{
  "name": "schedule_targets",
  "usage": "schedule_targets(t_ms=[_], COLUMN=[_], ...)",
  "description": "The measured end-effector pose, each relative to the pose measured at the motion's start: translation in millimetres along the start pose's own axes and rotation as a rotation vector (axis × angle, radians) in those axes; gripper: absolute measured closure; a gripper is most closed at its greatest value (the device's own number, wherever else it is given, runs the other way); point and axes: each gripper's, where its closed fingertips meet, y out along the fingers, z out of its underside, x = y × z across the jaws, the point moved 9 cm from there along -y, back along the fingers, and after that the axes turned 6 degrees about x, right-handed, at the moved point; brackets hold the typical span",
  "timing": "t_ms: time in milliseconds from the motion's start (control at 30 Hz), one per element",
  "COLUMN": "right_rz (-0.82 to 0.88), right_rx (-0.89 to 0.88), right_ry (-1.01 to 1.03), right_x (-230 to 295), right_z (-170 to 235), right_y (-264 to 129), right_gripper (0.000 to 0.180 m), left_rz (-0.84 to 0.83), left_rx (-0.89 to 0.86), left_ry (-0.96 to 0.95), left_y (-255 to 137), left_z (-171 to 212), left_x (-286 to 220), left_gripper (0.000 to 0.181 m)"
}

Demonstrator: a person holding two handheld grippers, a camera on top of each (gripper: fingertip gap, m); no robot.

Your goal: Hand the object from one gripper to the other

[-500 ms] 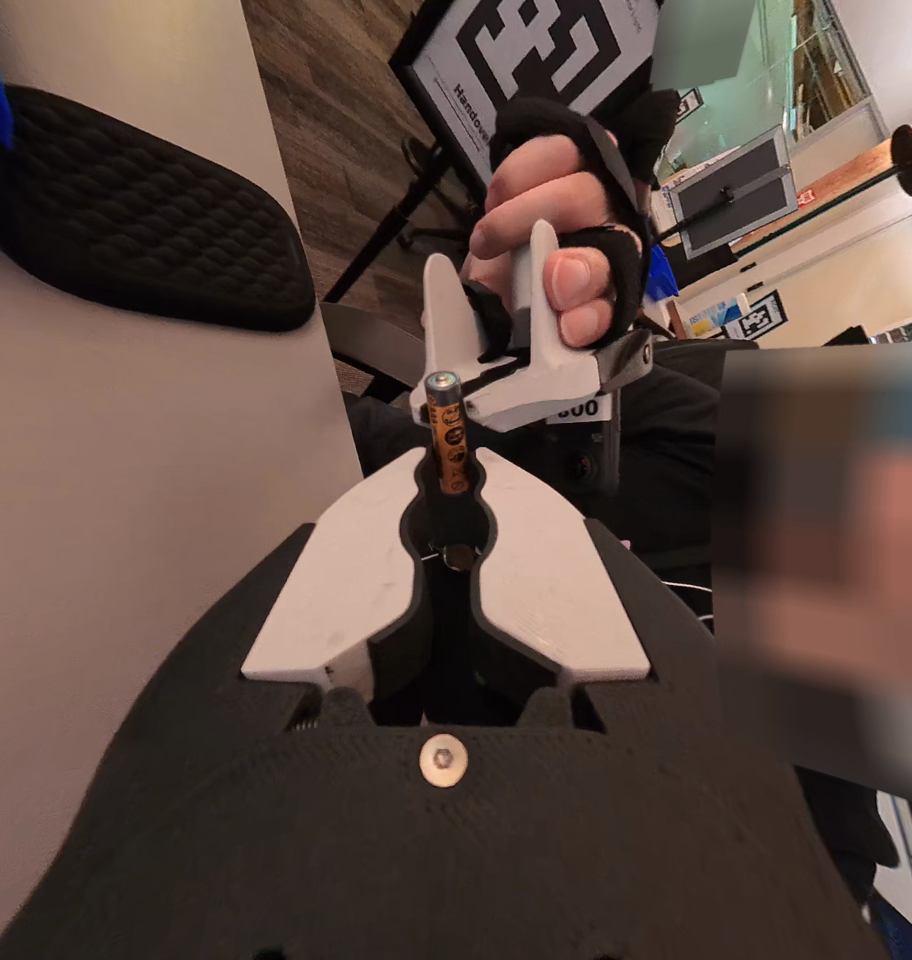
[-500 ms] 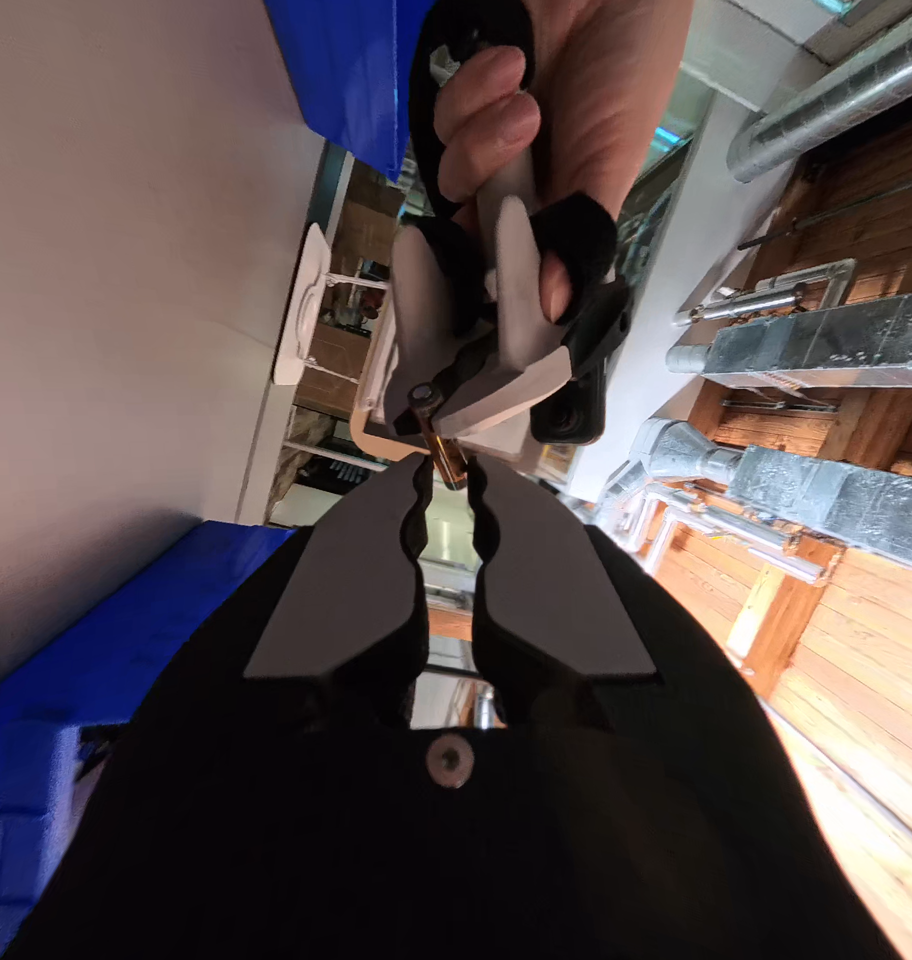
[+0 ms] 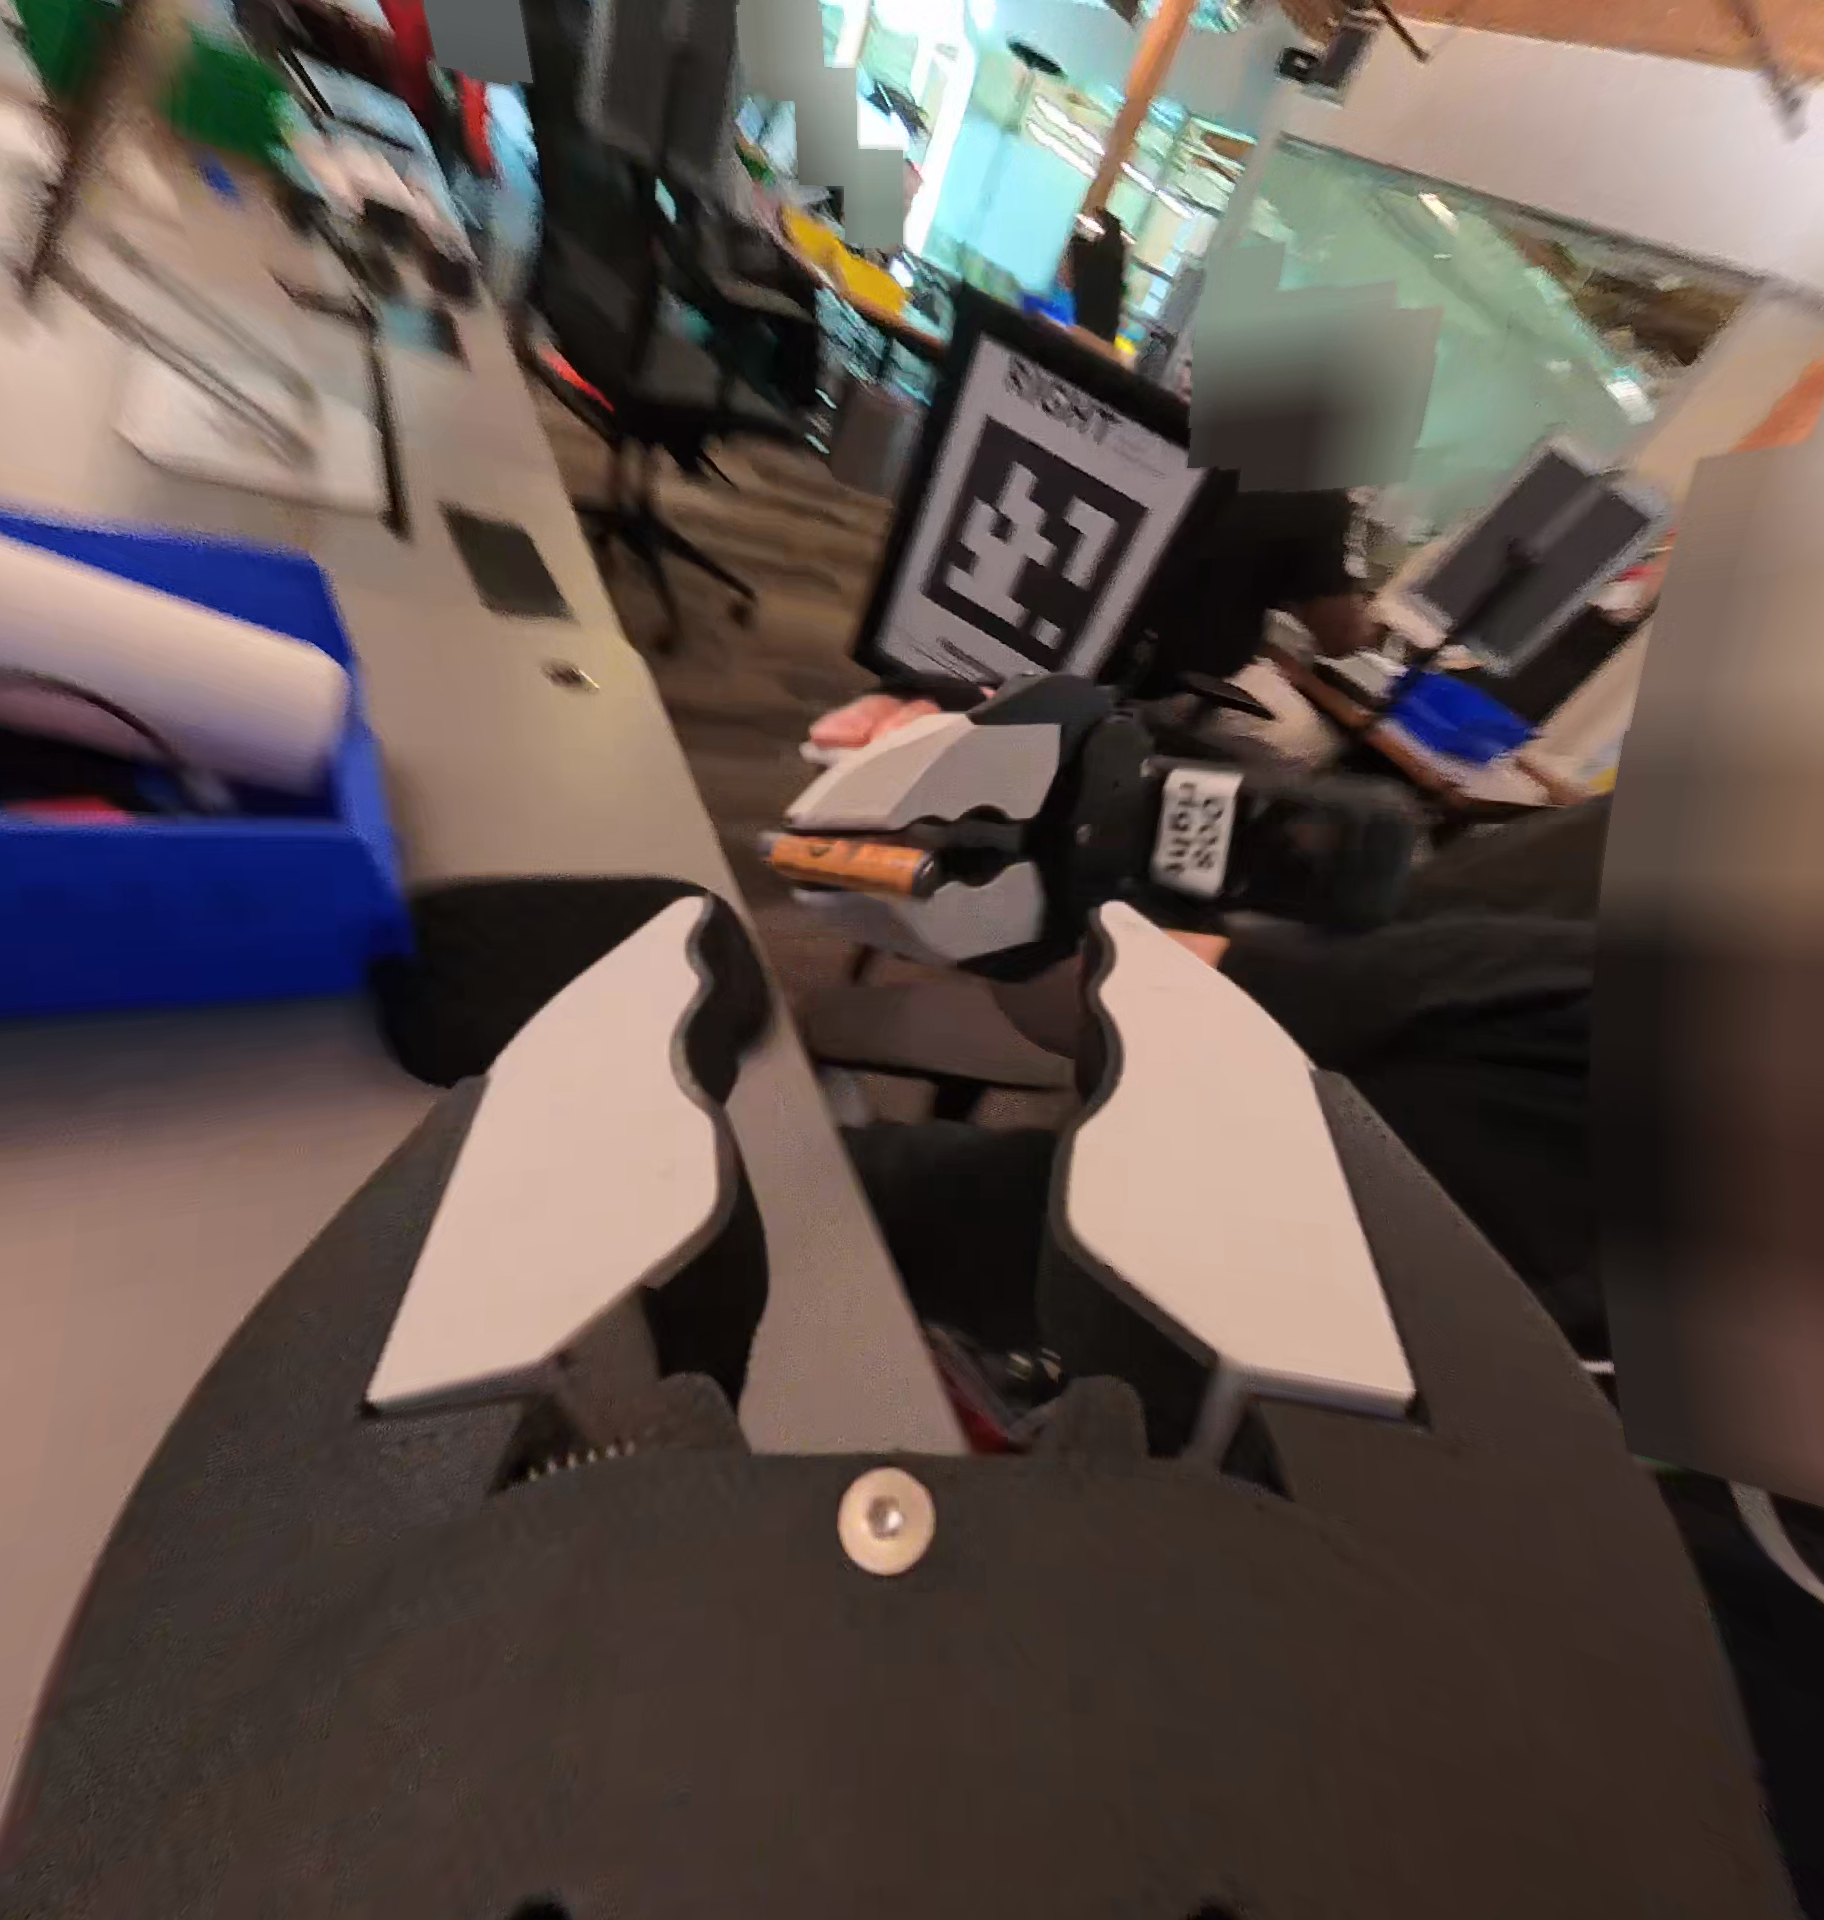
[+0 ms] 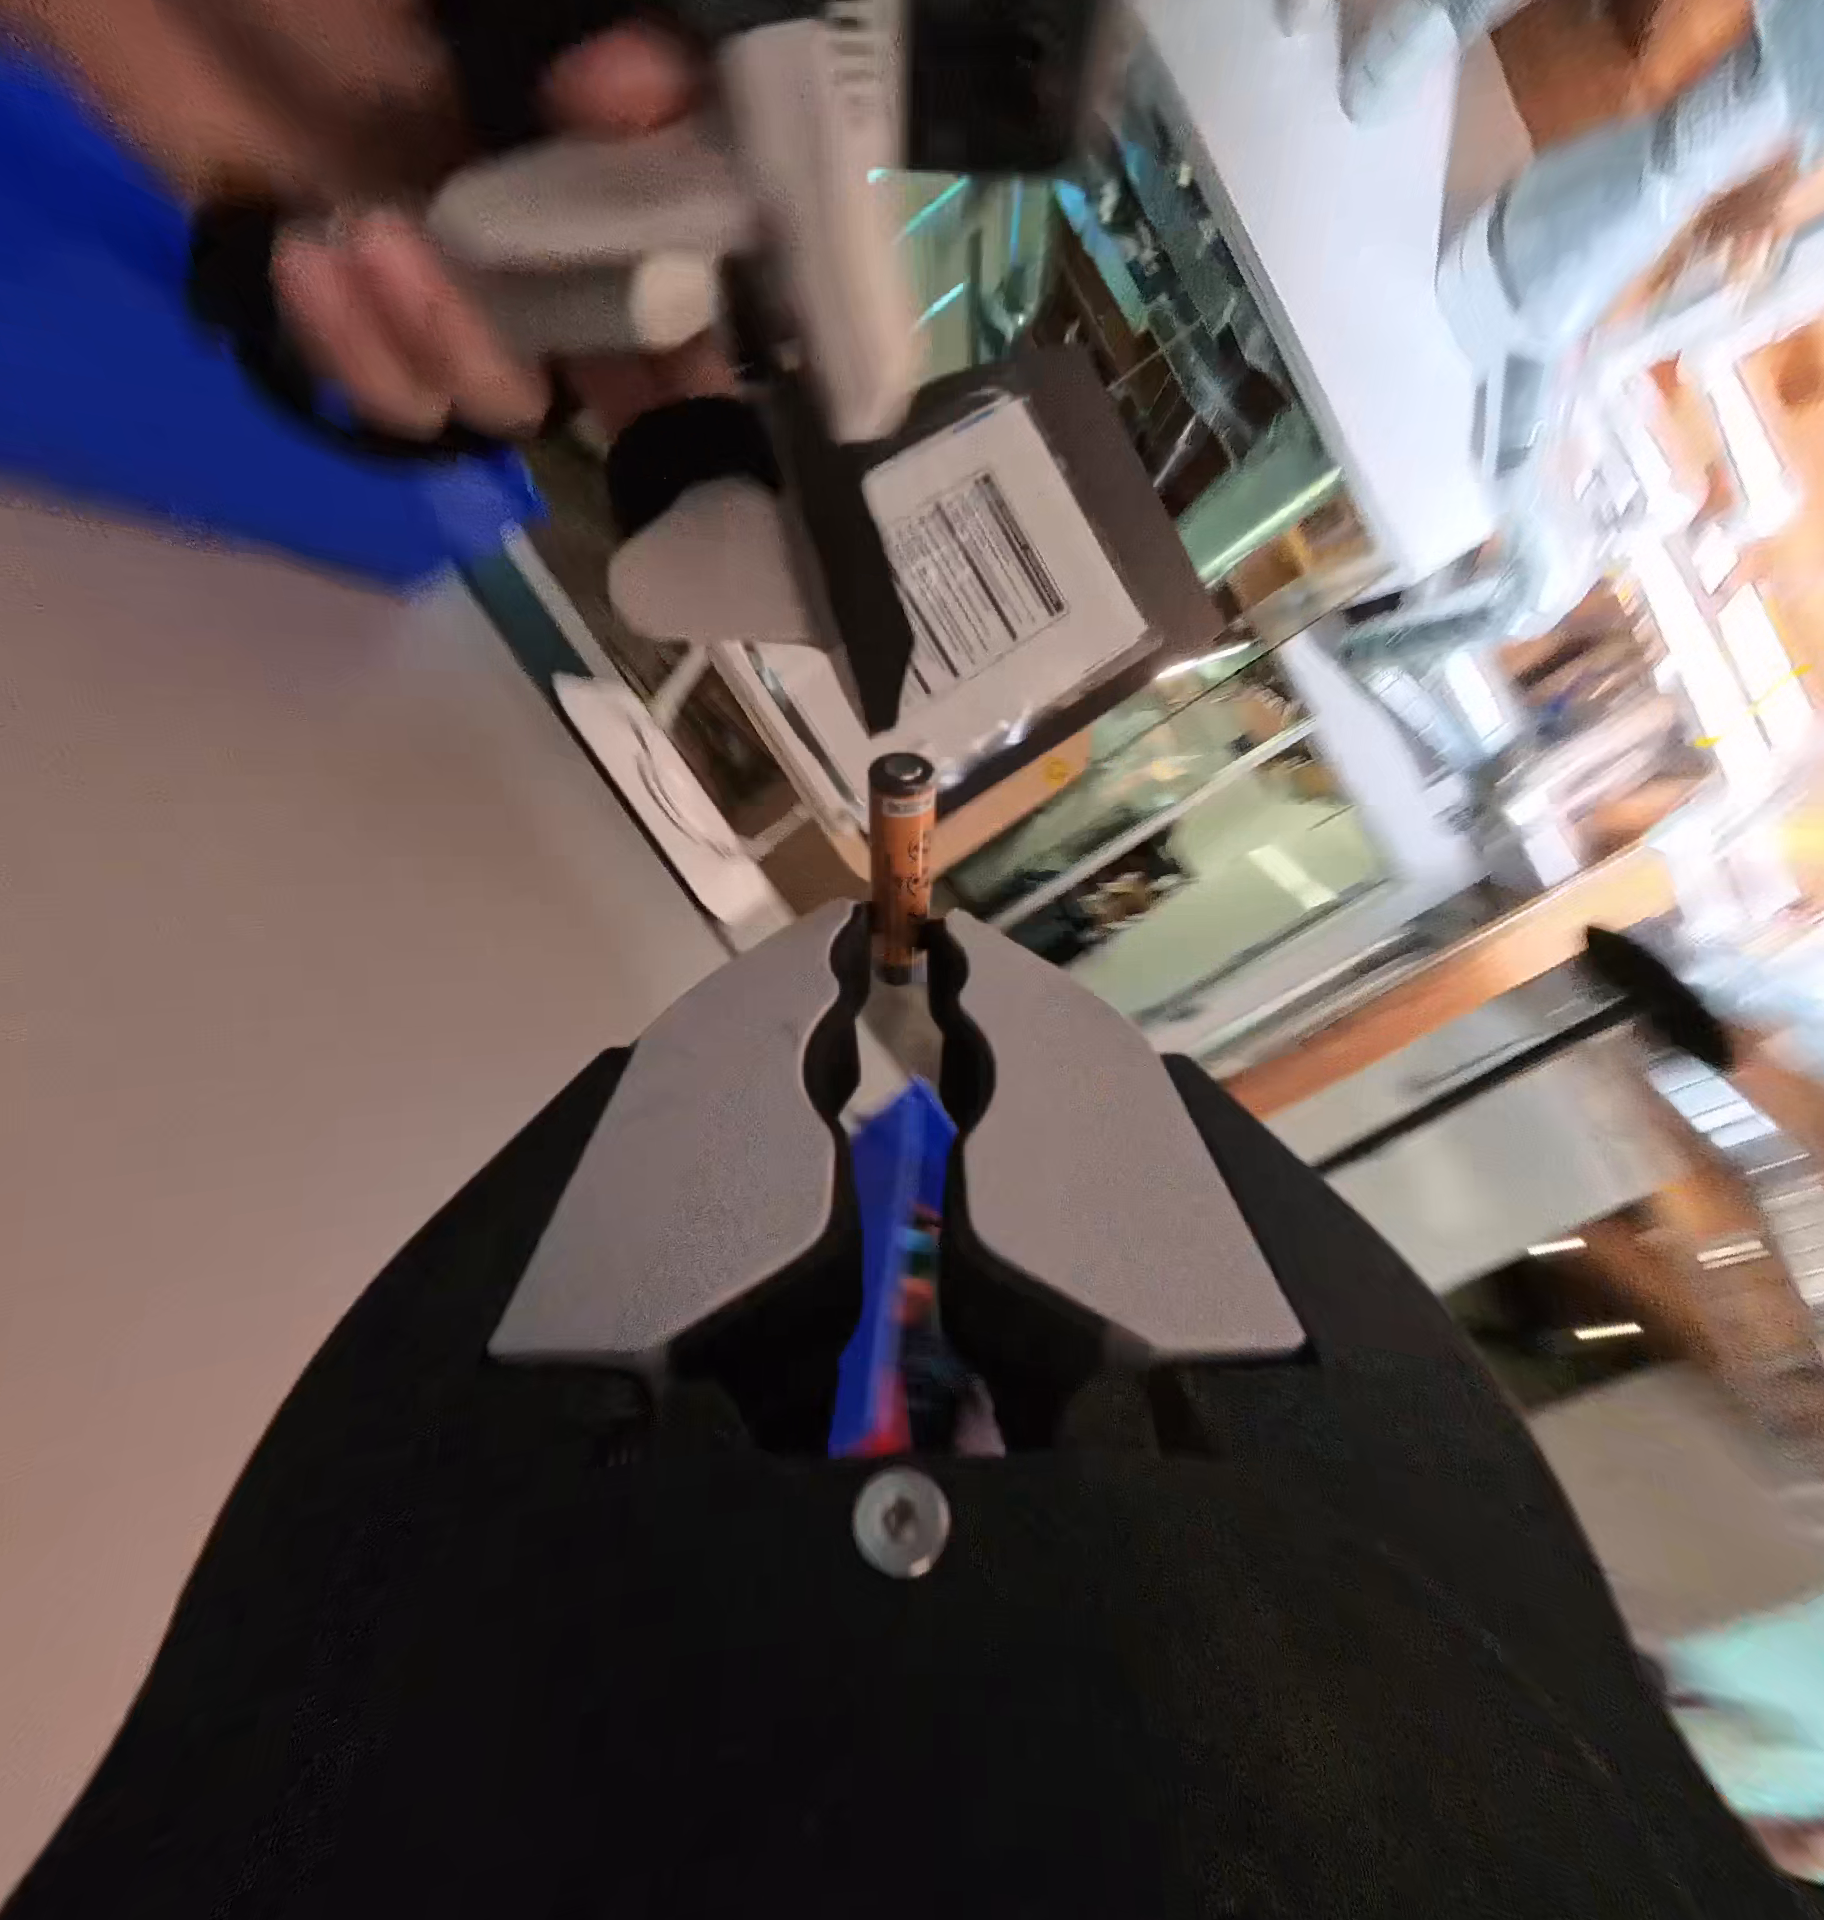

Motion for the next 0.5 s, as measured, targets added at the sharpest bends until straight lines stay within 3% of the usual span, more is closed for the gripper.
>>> schedule_targets(t_ms=[33,167,267,400,500], right_rz=[-0.043,-0.356,-0.63,-0.948,-1.131], right_rx=[-0.034,-0.207,-0.302,-0.308,-0.263], right_ry=[0.171,0.841,1.182,1.454,1.516], right_x=[-7.0,-24.1,-23.9,-12.9,-4.4], right_z=[0.1,1.2,4.6,10.1,13.2], right_y=[0.7,10.3,20.5,31.1,33.9], right_gripper=[0.169,0.169,0.169,0.169,0.169], left_rz=[-0.049,-0.178,-0.262,-0.5,-0.595], left_rx=[-0.038,-0.139,-0.091,-0.012,0.052], left_ry=[0.063,0.269,0.473,0.851,0.998], left_y=[-4.8,-13.1,-10.5,1.5,13.6], left_z=[-2.6,-5.3,-3.1,11.9,21.2], left_x=[-3.0,-16.2,-28.6,-45.1,-49.3], left_gripper=[0.116,0.123,0.118,0.098,0.099])
